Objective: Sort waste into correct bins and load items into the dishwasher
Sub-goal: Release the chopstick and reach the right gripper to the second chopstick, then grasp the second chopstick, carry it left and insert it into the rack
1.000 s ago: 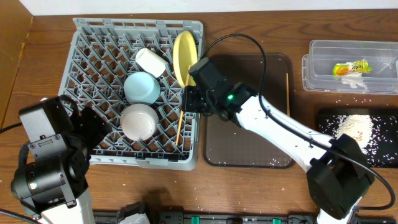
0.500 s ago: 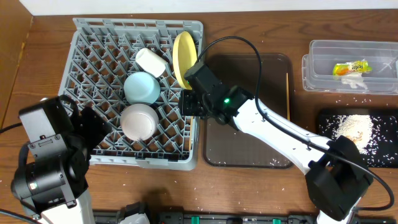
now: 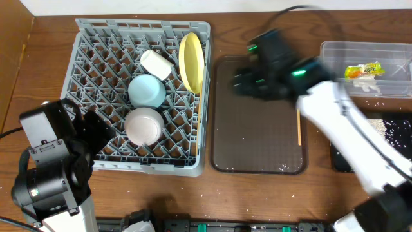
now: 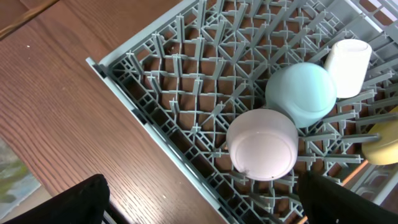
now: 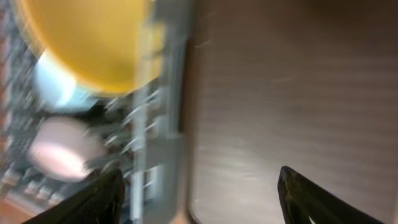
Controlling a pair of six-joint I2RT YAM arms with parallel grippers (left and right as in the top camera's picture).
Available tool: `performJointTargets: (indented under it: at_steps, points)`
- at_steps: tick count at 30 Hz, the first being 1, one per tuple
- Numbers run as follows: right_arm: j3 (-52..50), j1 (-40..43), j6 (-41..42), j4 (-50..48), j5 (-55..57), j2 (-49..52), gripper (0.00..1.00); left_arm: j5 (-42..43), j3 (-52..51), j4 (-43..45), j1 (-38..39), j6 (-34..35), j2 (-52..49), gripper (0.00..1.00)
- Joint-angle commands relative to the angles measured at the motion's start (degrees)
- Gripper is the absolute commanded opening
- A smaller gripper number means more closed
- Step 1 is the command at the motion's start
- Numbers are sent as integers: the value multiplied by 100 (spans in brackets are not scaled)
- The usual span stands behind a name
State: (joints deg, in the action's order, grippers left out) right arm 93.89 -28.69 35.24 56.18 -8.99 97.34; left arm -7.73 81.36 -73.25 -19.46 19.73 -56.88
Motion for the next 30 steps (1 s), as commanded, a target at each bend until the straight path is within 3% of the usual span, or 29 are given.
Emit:
performJointTargets:
  at_steps: [1,5,14,21,30]
  points:
    - [-107,490,-492,557,807,24,77,-66,61,-11,-24,74,-7,98]
    - [-656,793,-662,688,1102,192,77,-66,61,-13,-24,74,-7,98]
    - [-1775,1200,-935,-85,1228,739,75,-66,61,-13,-24,74,-7,98]
    - [-1808,1340,-2120,-463,553,1381,73,-66,61,-11,-24,74,-7,98]
    - [-1808,1340,-2118,-629,570,1945,68,-66,61,-13,-24,74,-7,98]
